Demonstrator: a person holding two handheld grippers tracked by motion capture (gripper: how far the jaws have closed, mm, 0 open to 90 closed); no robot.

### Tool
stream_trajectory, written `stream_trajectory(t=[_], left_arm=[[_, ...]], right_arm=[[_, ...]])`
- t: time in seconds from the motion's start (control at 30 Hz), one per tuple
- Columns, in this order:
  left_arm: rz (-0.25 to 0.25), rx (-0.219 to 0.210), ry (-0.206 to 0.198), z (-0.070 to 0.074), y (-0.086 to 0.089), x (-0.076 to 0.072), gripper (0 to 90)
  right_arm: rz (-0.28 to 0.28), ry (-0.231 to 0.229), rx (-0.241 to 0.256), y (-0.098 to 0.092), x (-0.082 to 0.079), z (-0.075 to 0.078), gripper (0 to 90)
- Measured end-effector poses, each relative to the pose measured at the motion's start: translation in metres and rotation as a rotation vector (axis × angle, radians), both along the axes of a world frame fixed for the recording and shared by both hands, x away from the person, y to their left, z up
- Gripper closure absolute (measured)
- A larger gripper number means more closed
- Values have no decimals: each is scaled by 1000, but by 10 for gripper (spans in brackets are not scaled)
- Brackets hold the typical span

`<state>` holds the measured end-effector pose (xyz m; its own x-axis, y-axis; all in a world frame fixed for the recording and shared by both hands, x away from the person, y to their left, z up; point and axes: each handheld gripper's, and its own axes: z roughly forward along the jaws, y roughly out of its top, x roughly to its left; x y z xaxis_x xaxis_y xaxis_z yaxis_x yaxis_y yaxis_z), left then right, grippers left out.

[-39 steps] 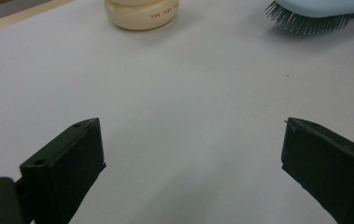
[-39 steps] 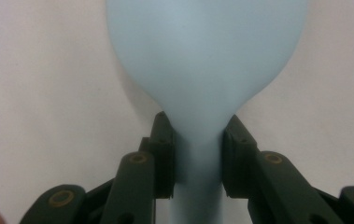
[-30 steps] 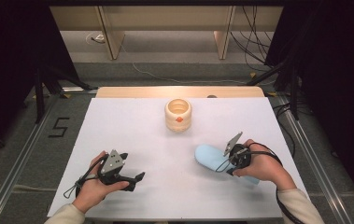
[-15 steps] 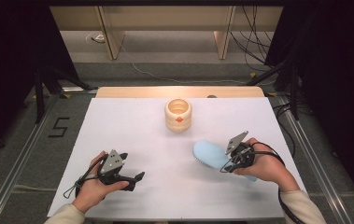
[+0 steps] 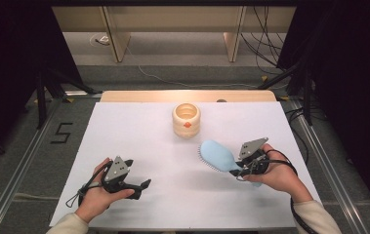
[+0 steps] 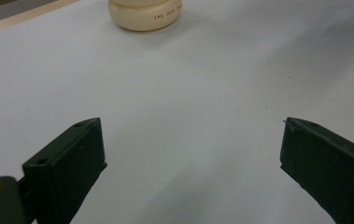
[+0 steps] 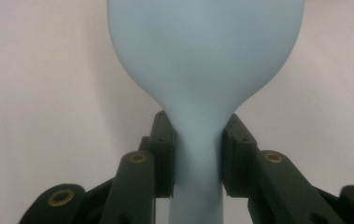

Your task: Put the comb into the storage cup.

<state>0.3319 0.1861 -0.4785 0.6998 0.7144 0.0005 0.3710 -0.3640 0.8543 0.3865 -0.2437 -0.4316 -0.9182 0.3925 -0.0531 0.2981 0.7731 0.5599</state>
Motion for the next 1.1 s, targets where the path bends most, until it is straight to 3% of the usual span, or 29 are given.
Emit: stream_trajectory(t=[0.17,0.43,1.1], left_arm=[[2,-1,-3,0,0,0,61],[2,-1,-3,0,0,0,63],[5,-6,-6,1,0,0,67]], right_arm=[[9,-49,80,1,-2,-2,704],[-3,-69,180,1,-5,-6,704],[-35,-124,291,9,-7,-8,704]])
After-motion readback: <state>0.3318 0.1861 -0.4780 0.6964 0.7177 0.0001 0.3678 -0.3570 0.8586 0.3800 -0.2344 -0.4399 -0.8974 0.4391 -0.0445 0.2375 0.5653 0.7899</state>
